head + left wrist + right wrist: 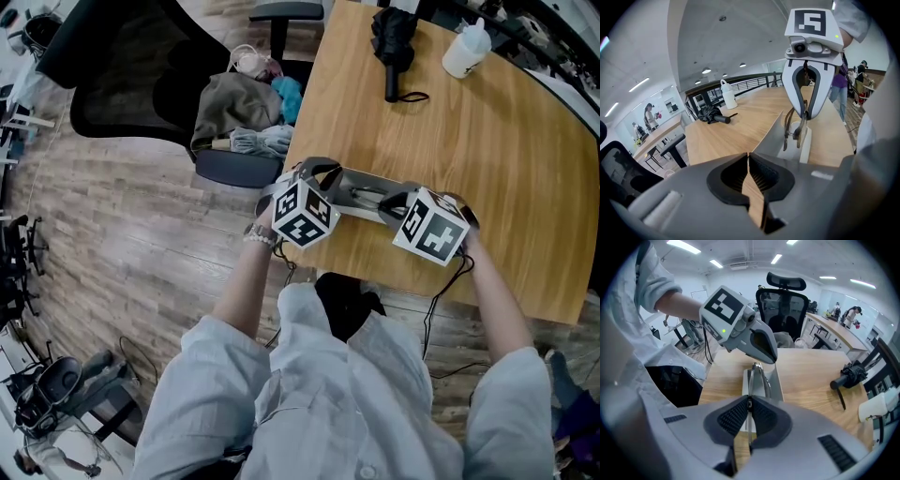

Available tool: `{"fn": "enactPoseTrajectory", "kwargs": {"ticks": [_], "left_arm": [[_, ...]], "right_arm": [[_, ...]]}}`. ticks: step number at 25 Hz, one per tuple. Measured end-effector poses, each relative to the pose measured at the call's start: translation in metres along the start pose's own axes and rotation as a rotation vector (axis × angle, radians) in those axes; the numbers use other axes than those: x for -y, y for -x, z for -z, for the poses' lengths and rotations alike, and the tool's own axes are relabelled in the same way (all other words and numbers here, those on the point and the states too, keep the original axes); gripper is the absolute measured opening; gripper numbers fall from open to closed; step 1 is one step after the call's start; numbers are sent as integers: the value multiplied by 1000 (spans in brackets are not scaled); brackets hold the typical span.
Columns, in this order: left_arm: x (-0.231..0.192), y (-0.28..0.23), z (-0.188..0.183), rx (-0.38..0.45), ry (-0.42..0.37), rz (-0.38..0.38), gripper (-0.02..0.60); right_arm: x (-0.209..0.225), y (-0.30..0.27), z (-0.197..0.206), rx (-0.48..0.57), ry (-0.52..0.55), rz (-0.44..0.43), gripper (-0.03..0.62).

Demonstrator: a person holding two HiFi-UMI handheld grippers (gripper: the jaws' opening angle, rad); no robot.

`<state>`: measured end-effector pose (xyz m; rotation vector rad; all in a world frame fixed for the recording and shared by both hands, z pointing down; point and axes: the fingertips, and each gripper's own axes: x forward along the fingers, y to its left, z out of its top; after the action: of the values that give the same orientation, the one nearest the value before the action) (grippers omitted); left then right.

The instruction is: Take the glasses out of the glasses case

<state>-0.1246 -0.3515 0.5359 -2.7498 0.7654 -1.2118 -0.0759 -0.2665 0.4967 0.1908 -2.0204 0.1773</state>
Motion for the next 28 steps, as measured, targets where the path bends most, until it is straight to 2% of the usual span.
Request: {"fn": "enactPoseTrajectory", "kwargs": {"ticks": [5, 10, 14, 28], "left_arm": [[2, 2, 0, -7, 12, -2, 18], [1, 3, 0, -5, 24, -14, 18], [3, 5, 0, -5, 28, -21, 18], [6, 8, 0, -15, 28, -39, 17]], "right_arm": [[-3, 15, 18, -13, -18, 17, 18], [-7, 27, 39, -5, -103, 21, 18], [-13, 33, 60, -30, -125, 22, 18], [-17, 34, 123, -51, -260, 20, 18]]}}
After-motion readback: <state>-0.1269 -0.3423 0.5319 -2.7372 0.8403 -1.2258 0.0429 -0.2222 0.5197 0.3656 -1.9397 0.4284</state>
